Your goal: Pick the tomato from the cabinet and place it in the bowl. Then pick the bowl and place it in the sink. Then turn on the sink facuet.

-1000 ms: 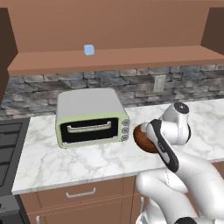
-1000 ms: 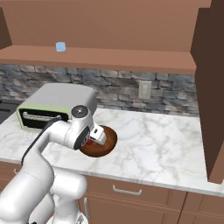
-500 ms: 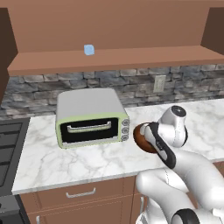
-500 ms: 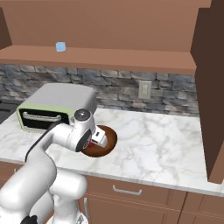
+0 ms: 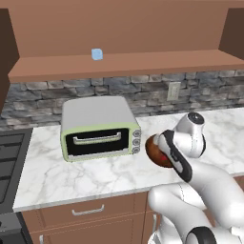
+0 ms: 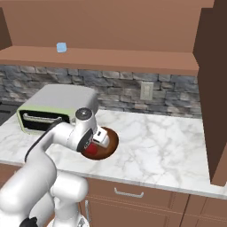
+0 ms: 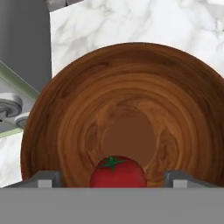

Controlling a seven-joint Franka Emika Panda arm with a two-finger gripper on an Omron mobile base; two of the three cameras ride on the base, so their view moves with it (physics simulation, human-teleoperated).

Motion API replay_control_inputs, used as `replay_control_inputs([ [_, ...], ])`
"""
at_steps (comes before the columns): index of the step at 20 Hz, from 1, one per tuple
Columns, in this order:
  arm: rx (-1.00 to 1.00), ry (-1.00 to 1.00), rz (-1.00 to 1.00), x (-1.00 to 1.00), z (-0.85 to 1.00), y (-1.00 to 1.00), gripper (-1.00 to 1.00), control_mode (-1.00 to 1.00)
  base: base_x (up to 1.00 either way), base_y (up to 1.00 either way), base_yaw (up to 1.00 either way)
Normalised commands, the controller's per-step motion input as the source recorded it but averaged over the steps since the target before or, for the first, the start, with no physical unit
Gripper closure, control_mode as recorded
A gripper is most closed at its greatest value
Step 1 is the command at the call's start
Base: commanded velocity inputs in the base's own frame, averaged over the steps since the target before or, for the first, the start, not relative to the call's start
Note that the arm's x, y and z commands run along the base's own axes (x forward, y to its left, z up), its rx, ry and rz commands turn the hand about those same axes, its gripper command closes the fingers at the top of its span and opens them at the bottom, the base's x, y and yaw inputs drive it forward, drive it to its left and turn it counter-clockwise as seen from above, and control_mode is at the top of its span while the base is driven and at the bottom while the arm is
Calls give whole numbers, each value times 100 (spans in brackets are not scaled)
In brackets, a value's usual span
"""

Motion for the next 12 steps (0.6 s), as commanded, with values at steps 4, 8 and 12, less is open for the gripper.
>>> replay_control_inputs([
  [4,0,0,-3,0,57,-25,-100,-100,0,0,0],
  [8,1,0,-14,-32,73,-64,-100,-100,0,0,0],
  [12,2,15,-22,-22,-1,-79,-100,-100,0,0,0],
])
